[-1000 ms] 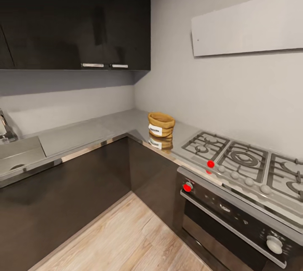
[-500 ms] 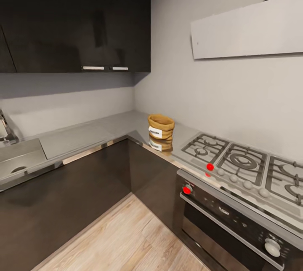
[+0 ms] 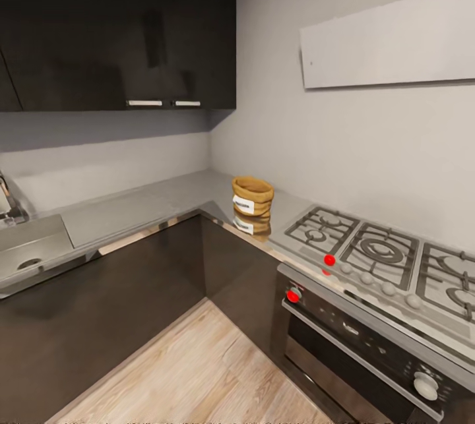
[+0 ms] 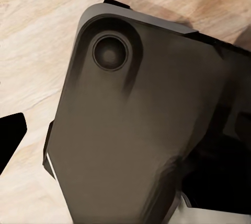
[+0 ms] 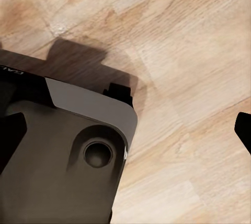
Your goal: In the kitchen, take the popcorn bag from the countertop, put it into the microwave, and heat it until the popcorn is cooked so the cooked popcorn ends up inside the bag.
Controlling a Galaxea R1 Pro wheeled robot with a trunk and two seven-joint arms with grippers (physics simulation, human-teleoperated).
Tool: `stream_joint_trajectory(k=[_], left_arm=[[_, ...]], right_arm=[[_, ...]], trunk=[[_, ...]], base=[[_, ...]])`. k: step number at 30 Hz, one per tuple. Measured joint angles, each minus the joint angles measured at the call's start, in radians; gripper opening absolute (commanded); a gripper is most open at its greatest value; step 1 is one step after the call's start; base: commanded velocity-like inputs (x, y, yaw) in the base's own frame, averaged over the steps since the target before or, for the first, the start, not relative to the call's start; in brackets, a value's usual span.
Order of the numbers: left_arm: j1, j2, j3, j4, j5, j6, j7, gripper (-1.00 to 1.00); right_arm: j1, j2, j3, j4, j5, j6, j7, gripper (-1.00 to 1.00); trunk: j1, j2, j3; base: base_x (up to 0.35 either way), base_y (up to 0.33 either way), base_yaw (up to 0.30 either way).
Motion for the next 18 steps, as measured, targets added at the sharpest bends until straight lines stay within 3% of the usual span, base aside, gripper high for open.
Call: stream_joint_trajectory(k=[18], left_arm=[[0.0,0.0,0.0,0.0,0.0,0.0,0.0,1.0]], right_arm=[[0.0,-0.001,0.0,0.0,0.0,0.0,-0.008,1.0]], trunk=[[0.0,0.0,-0.029]], base=[[0.0,0.0,0.0]])
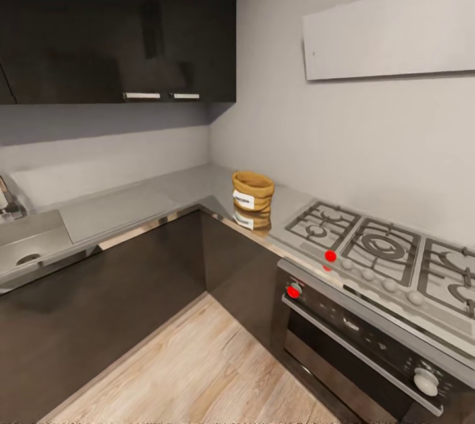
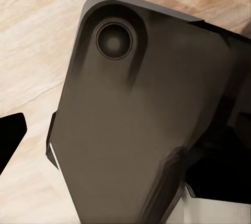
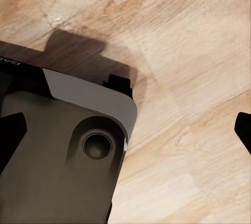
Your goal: In the kitchen, take the popcorn bag from the countertop, put it into the microwave, and heat it until the popcorn is cooked so the cooked popcorn ends up inside the bag.
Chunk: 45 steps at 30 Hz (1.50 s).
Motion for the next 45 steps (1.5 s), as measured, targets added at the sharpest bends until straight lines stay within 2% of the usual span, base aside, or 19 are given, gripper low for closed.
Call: stream_joint_trajectory(k=[7,11,14,45], left_arm=[[0.0,0.004,-0.006,-0.002,-0.006,0.0,-0.002,1.0],[0.0,0.025,-0.009,-0.004,-0.009,0.0,-0.002,1.0],[0.0,0.031,-0.011,-0.003,-0.01,0.0,-0.003,1.0],[0.0,0.032,-0.009,-0.003,-0.011,0.0,-0.003,1.0]], right_arm=[[0.0,-0.002,0.0,0.0,0.0,0.0,0.0,1.0],[0.0,0.0,0.0,0.0,0.001,0.0,0.0,1.0],[0.0,0.0,0.0,0.0,0.001,0.0,0.0,1.0],[0.0,0.0,0.0,0.0,0.002,0.0,0.0,1.0]], trunk=[[0.0,0.0,-0.011],[0.0,0.0,-0.018],[0.0,0.0,-0.022],[0.0,0.0,-0.072]], base=[[0.0,0.0,0.0],[0.0,0.0,0.0],[0.0,0.0,0.0],[0.0,0.0,0.0]])
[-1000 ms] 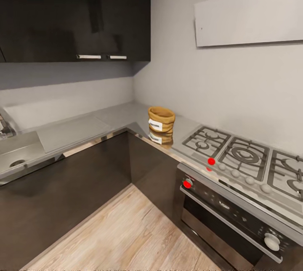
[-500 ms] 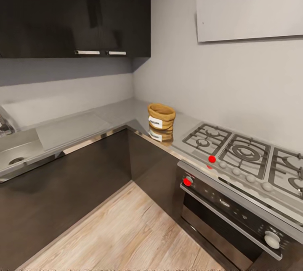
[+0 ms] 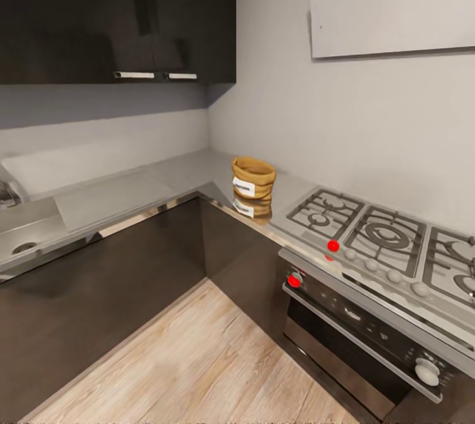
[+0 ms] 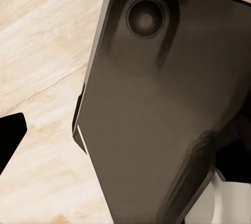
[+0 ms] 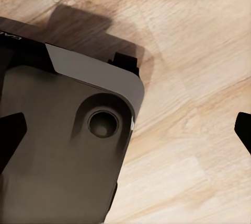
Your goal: In the kitchen, take the popcorn bag from the countertop, put it into the microwave, and heat it until the popcorn is cooked so the cooked popcorn ends up inside the bag.
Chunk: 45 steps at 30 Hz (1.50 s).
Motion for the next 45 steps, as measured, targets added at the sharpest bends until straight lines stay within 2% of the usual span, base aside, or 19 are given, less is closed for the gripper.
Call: stream_joint_trajectory(k=[45], left_arm=[[0.0,0.0,0.0,0.0,0.0,0.0,0.0,1.0]], right_arm=[[0.0,0.002,0.0,0.0,0.0,-0.003,0.0,1.0]], trunk=[[0.0,0.0,-0.072]], base=[[0.0,0.0,0.0]])
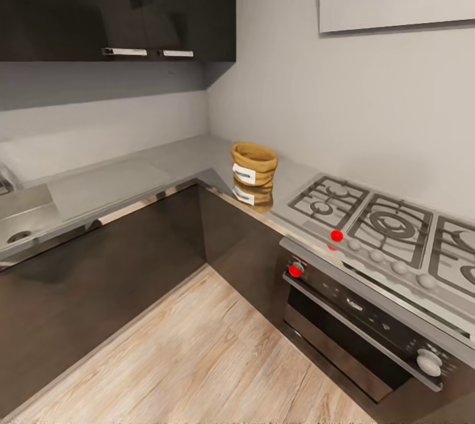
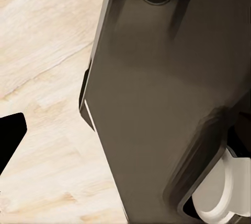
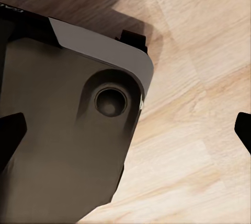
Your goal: In the kitchen, take the popcorn bag from the countertop, put it into the microwave, and heat it until the popcorn is cooked so the cooked popcorn ends up inside the bag.
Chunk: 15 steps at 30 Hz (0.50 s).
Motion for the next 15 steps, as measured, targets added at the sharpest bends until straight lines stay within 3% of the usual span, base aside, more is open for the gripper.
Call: stream_joint_trajectory(k=[15], left_arm=[[0.0,0.0,0.0,0.0,0.0,0.0,0.0,1.0]], right_arm=[[0.0,0.0,0.0,0.0,-0.001,0.0,0.0,1.0]], trunk=[[0.0,0.0,-0.024]], base=[[0.0,0.0,0.0]])
